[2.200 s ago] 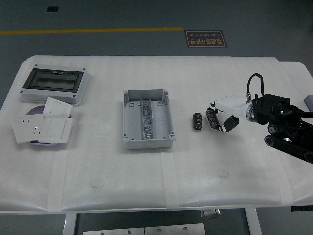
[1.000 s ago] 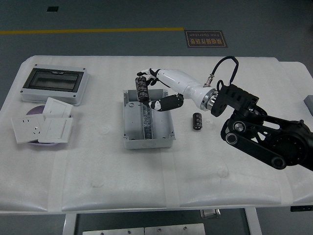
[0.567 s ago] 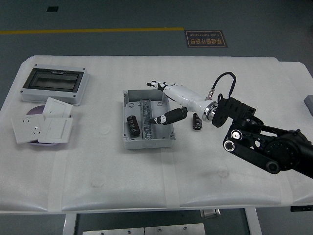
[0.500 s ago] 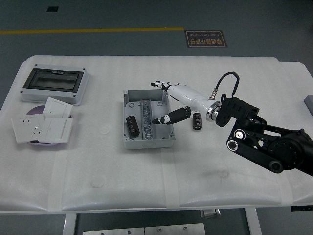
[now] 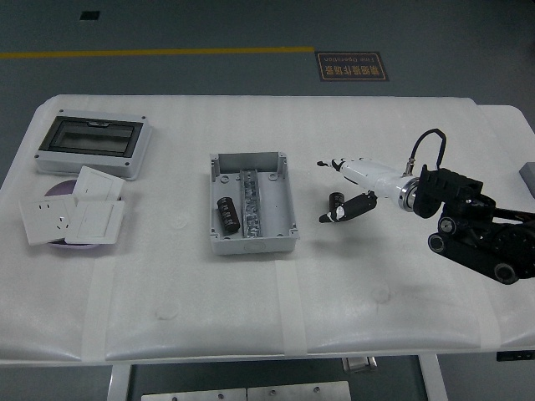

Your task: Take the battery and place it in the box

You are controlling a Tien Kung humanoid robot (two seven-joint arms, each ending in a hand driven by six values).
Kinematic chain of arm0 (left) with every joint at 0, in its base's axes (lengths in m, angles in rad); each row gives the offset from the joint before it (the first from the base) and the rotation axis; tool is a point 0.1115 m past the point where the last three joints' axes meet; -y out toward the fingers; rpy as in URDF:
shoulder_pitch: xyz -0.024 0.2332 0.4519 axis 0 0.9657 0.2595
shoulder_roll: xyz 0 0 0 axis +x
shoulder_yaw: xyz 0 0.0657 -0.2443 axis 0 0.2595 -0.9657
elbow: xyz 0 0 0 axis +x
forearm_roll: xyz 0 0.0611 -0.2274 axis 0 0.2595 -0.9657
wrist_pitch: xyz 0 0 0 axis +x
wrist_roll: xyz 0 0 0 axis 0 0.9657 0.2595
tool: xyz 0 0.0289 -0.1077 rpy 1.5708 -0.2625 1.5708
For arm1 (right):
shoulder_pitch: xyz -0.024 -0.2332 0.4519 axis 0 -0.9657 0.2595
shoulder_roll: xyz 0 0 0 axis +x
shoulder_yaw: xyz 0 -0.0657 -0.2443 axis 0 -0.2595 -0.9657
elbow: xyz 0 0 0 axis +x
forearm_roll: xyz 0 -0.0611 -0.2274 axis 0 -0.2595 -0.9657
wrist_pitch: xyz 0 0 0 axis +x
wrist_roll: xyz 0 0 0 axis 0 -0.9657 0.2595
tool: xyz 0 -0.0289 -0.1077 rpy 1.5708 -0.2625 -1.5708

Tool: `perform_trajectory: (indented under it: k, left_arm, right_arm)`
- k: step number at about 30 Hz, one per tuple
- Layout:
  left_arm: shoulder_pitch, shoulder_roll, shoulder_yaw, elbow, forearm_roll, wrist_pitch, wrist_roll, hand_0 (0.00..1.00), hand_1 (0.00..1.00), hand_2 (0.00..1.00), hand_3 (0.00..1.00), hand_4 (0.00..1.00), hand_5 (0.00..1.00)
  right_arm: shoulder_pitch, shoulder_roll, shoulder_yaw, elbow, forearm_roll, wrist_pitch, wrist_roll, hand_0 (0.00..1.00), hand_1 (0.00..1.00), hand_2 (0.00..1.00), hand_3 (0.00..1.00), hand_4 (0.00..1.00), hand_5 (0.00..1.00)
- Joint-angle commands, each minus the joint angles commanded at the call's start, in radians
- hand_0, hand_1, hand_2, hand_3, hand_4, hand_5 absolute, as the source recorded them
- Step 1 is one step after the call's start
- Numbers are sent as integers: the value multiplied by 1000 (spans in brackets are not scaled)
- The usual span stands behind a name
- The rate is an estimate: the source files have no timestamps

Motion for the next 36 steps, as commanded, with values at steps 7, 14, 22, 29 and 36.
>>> perform_trajectory:
  k: [7, 14, 22, 29, 36]
  left_arm:
    - [-1, 0, 9, 0, -9, 4, -8, 731, 688, 491, 507, 303, 2]
    - [-2, 1, 20, 0, -25, 8, -15, 731, 684, 491, 507, 301, 2]
    - [-3, 4, 35, 0, -58, 15, -29, 731, 683, 492, 508, 300, 2]
    - [0, 8, 28, 0, -67, 18, -31, 731, 678, 492, 508, 301, 2]
    - [0, 8, 33, 0, -77, 23, -39, 730, 677, 490, 507, 304, 2]
  right_arm:
    - [14, 12, -55, -57, 27, 2, 5, 962, 848, 918, 998, 973, 513]
    - [18, 14, -64, -74, 42, -4, 9, 940, 826, 887, 998, 967, 516]
    - [11, 17, -79, -78, 48, -9, 4, 932, 811, 857, 998, 963, 513]
    - [2, 15, -90, -75, 44, -17, 2, 909, 785, 807, 998, 946, 524]
    - [-3, 13, -87, -65, 43, -32, -3, 897, 764, 779, 970, 932, 524]
